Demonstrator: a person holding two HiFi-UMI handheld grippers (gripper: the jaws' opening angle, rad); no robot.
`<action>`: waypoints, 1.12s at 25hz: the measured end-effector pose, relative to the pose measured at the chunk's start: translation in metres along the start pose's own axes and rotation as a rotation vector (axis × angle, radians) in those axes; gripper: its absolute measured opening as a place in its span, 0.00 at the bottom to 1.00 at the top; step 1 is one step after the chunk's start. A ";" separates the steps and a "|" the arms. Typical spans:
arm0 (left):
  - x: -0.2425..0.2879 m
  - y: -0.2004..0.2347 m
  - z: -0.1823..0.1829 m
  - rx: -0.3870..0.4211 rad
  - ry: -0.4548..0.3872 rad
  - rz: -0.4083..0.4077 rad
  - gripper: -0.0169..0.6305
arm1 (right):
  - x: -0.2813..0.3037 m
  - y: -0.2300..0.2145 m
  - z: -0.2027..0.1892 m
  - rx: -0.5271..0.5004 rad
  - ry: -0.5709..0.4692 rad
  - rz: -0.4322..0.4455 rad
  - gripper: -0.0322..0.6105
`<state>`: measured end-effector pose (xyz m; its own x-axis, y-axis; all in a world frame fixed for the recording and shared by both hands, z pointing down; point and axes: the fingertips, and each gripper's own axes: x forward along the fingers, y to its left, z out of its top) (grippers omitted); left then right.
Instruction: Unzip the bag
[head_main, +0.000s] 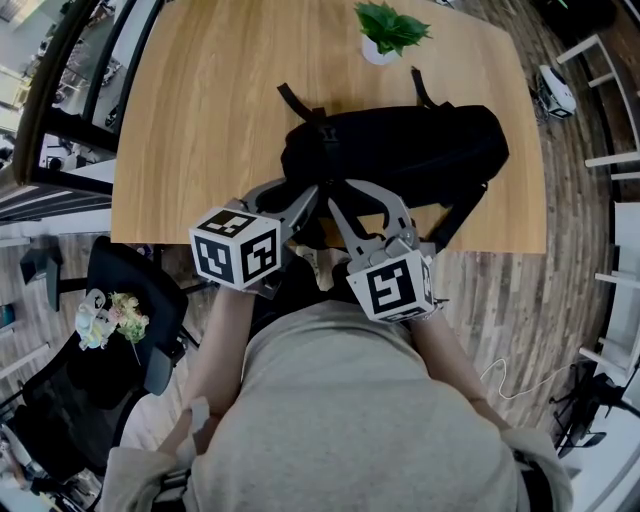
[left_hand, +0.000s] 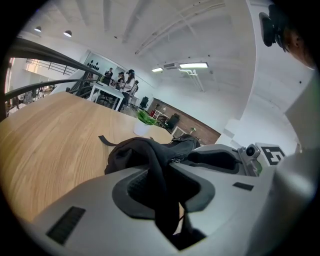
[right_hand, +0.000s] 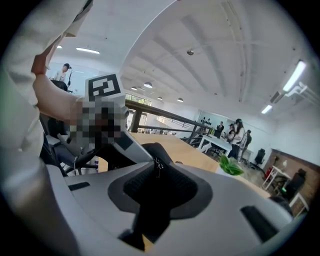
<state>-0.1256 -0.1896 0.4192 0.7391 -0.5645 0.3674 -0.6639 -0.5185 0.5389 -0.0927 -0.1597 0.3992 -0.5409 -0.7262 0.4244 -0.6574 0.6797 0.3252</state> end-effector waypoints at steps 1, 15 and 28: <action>0.000 -0.001 0.001 0.000 0.001 -0.005 0.18 | 0.000 -0.001 0.000 -0.026 0.002 -0.013 0.20; 0.005 0.004 0.013 -0.021 -0.004 -0.048 0.18 | 0.021 -0.007 -0.003 -0.174 0.049 -0.065 0.21; 0.009 0.009 0.016 -0.038 0.017 -0.118 0.17 | 0.047 -0.007 -0.018 -0.175 0.112 0.053 0.24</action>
<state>-0.1272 -0.2093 0.4156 0.8137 -0.4899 0.3129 -0.5680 -0.5553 0.6075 -0.1043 -0.1965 0.4322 -0.5041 -0.6793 0.5332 -0.5228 0.7315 0.4376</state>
